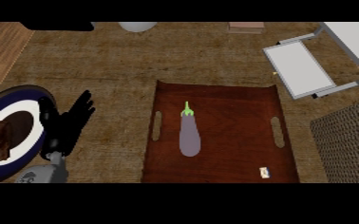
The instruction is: Pick the lemon from the tray and place it in the tiered shelf
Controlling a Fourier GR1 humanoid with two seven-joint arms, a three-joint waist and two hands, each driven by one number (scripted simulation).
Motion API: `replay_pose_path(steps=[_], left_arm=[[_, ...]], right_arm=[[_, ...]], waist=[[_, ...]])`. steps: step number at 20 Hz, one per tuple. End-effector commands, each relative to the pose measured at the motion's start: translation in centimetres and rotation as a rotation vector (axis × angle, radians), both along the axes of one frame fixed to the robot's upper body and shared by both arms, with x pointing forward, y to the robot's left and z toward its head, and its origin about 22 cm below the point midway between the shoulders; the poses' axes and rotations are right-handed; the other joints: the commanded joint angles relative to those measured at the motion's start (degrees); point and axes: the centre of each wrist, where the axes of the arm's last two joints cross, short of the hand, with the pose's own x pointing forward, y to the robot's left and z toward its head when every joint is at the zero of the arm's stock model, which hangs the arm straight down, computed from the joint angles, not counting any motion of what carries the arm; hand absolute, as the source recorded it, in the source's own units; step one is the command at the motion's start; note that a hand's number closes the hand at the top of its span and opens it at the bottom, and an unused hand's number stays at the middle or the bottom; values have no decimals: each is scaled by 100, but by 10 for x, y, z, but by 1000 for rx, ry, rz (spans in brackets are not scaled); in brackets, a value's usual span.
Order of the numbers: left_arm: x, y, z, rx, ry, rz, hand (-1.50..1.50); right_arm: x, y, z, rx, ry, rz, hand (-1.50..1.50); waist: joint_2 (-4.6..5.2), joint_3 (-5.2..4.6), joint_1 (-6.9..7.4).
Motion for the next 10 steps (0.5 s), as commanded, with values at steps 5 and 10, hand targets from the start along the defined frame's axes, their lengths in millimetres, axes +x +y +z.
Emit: replay_pose_path(steps=[5, 10], left_arm=[[-15, 1, 5, 15, 8, -8, 0], [-7, -15, -1, -12, 8, -15, 0]], right_arm=[[4, -40, -32, 55, 81, -85, 150], [5, -57, -45, 46, 59, -86, 150]], waist=[[-6, 0, 23], [23, -1, 33]])
